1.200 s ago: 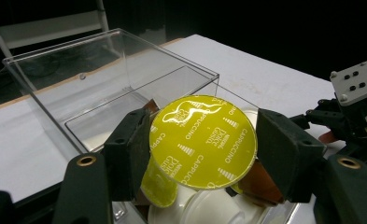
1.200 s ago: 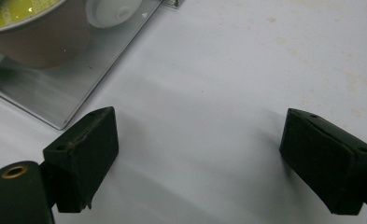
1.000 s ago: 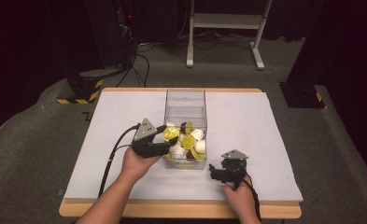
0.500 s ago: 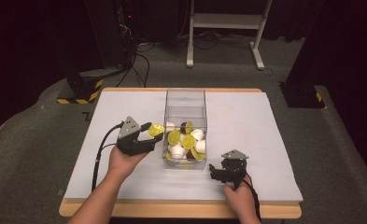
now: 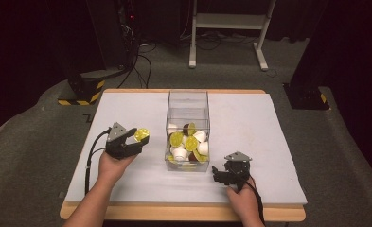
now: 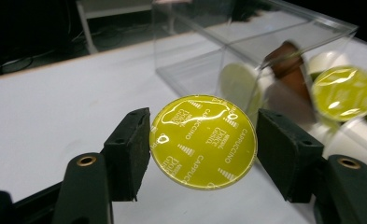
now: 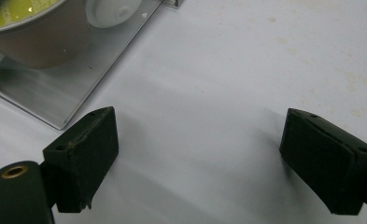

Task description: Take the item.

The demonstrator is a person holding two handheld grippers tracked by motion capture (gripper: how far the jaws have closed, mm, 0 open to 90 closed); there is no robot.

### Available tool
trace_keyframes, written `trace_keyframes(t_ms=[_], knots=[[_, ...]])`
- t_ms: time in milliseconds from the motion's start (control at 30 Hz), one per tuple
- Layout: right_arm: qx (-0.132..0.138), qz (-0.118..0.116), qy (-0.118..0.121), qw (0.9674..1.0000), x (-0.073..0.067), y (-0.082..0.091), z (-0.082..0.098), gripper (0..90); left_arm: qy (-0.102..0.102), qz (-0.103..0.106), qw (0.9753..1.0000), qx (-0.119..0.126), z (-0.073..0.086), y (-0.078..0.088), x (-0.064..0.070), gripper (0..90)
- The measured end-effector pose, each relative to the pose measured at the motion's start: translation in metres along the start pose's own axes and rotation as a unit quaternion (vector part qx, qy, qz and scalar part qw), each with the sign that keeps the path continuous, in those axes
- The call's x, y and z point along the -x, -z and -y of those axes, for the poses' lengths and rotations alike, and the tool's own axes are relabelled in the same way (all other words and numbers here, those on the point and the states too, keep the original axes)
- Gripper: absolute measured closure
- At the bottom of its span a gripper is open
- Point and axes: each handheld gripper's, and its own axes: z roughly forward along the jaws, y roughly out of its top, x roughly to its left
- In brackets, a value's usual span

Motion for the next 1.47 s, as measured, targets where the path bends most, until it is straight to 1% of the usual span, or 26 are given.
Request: trace_keyframes(t_ms=[133, 233, 267, 300, 333, 367, 467, 533, 600, 667, 800, 867, 900, 933, 967, 1000, 1033, 1067, 1100, 1167, 1200, 1300, 1333, 1400, 1433, 1467], knots=[[0.000, 0.000, 0.000, 1.0000, 0.000, 0.000, 0.000, 11.5, 0.007, -0.031, 0.9994, -0.014, 0.016, -0.007, -0.019, 37.3], [0.000, 0.000, 0.000, 1.0000, 0.000, 0.000, 0.000, 11.6, 0.005, -0.048, 0.9983, -0.031, 0.027, -0.012, -0.033, 37.3], [0.000, 0.000, 0.000, 1.0000, 0.000, 0.000, 0.000, 11.6, 0.010, -0.053, 0.9981, -0.030, 0.031, -0.014, -0.036, 37.3], [0.000, 0.000, 0.000, 1.0000, 0.000, 0.000, 0.000, 11.5, 0.008, -0.059, 0.9977, -0.031, 0.034, -0.016, -0.039, 37.3], [0.000, 0.000, 0.000, 1.0000, 0.000, 0.000, 0.000, 11.6, 0.000, -0.074, 0.9961, -0.046, 0.037, -0.018, -0.043, 37.3], [0.000, 0.000, 0.000, 1.0000, 0.000, 0.000, 0.000, 11.6, 0.001, -0.075, 0.9960, -0.048, 0.039, -0.019, -0.044, 37.3], [0.000, 0.000, 0.000, 1.0000, 0.000, 0.000, 0.000, 11.5, 0.004, -0.057, 0.9976, -0.038, 0.043, -0.020, -0.048, 37.3], [0.000, 0.000, 0.000, 1.0000, 0.000, 0.000, 0.000, 11.5, 0.004, -0.057, 0.9978, -0.035, 0.043, -0.020, -0.049, 37.3], [0.000, 0.000, 0.000, 1.0000, 0.000, 0.000, 0.000, 11.5, 0.017, -0.063, 0.9975, -0.026, 0.044, -0.021, -0.048, 37.3], [0.000, 0.000, 0.000, 1.0000, 0.000, 0.000, 0.000, 11.6, 0.018, -0.059, 0.9978, -0.027, 0.043, -0.018, -0.048, 37.0], [0.000, 0.000, 0.000, 1.0000, 0.000, 0.000, 0.000, 11.6, 0.026, -0.048, 0.9980, -0.031, 0.043, -0.012, -0.047, 28.7], [0.000, 0.000, 0.001, 1.0000, 0.000, 0.000, 0.000, 11.6, 0.019, -0.045, 0.9980, -0.040, 0.044, -0.006, -0.047, 26.0], [0.000, 0.000, 0.000, 1.0000, 0.000, 0.000, 0.000, 11.6, 0.048, -0.048, 0.9976, -0.013, 0.045, -0.006, -0.042, 24.8], [0.000, 0.000, 0.001, 1.0000, 0.000, 0.000, 0.000, 11.6, 0.016, -0.043, 0.9982, -0.039, 0.046, 0.003, -0.046, 24.2], [0.000, 0.000, 0.000, 1.0000, 0.000, 0.000, 0.000, 11.6, 0.016, -0.043, 0.9980, -0.043, 0.047, 0.007, -0.047, 24.1], [0.000, 0.001, 0.001, 1.0000, 0.000, 0.000, 0.000, 11.6, 0.103, -0.047, 0.9932, 0.027, 0.049, 0.001, -0.037, 23.8], [0.000, 0.000, 0.000, 1.0000, 0.000, 0.000, 0.000, 11.6, 0.116, -0.049, 0.9913, 0.036, 0.050, 0.003, -0.036, 23.6], [0.000, 0.000, 0.001, 1.0000, 0.000, 0.000, 0.000, 11.6, 0.135, -0.053, 0.9879, 0.054, 0.053, 0.005, -0.033, 23.6], [0.000, 0.000, 0.000, 1.0000, 0.000, 0.000, 0.000, 11.6, 0.126, -0.058, 0.9893, 0.043, 0.057, 0.011, -0.034, 23.7], [0.000, 0.000, 0.001, 1.0000, 0.000, 0.000, 0.000, 11.6, 0.096, -0.068, 0.9930, 0.010, 0.065, 0.020, -0.037, 24.4], [0.000, 0.001, 0.002, 1.0000, 0.000, 0.000, 0.000, 11.6, -0.009, -0.061, 0.9946, -0.083, 0.065, 0.035, -0.051, 24.3], [0.000, 0.000, 0.000, 1.0000, 0.000, 0.000, 0.000, 11.6, -0.009, -0.055, 0.9936, -0.099, 0.068, 0.040, -0.051, 24.3], [0.000, 0.001, 0.001, 1.0000, 0.000, 0.000, 0.000, 11.6, -0.020, -0.057, 0.9918, -0.112, 0.070, 0.040, -0.050, 22.7], [0.000, 0.001, 0.001, 1.0000, 0.000, 0.000, 0.000, 11.6, -0.035, -0.060, 0.9903, -0.120, 0.072, 0.039, -0.049, 20.7], [0.000, 0.000, 0.001, 1.0000, 0.000, 0.000, 0.000, 11.6, -0.032, -0.059, 0.9908, -0.118, 0.072, 0.039, -0.048, 21.4], [0.000, 0.000, 0.000, 1.0000, 0.000, 0.000, 0.000, 11.5, -0.034, -0.058, 0.9902, -0.122, 0.072, 0.039, -0.050, 21.6]])
